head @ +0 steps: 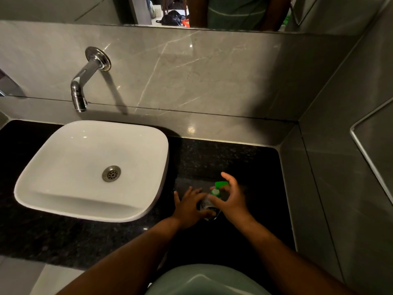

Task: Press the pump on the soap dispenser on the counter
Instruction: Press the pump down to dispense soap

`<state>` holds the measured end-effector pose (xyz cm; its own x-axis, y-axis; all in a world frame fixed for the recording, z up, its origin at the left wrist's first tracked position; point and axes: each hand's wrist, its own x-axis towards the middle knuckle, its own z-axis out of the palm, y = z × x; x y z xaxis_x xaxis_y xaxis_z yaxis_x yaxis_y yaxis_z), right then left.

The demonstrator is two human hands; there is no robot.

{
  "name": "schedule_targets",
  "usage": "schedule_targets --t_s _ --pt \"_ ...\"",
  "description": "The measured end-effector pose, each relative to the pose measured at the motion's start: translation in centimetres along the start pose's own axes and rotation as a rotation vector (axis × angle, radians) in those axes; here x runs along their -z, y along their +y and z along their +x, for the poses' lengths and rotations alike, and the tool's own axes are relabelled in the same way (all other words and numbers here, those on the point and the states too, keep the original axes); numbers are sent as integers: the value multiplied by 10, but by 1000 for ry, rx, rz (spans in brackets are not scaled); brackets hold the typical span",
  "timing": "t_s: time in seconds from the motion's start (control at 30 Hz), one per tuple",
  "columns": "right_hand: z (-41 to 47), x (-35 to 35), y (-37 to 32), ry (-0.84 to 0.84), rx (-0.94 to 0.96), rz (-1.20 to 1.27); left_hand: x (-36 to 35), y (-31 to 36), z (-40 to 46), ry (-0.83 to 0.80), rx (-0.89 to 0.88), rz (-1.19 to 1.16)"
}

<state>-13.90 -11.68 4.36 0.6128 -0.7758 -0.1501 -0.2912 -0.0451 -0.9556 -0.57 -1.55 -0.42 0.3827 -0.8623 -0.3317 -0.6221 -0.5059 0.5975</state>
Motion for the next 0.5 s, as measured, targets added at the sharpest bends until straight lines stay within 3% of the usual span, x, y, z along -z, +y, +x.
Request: schedule_targets --t_s 0.1,0.3,0.5 --pt "-1 -3 -5 135 -14 -55 -3 2 0 -3 -17 -24" --pt "-1 2 5 -23 -42 117 2 -1 0 18 36 -16" --pt "6 -2 11 107 -60 35 0 2 -1 12 35 -42"
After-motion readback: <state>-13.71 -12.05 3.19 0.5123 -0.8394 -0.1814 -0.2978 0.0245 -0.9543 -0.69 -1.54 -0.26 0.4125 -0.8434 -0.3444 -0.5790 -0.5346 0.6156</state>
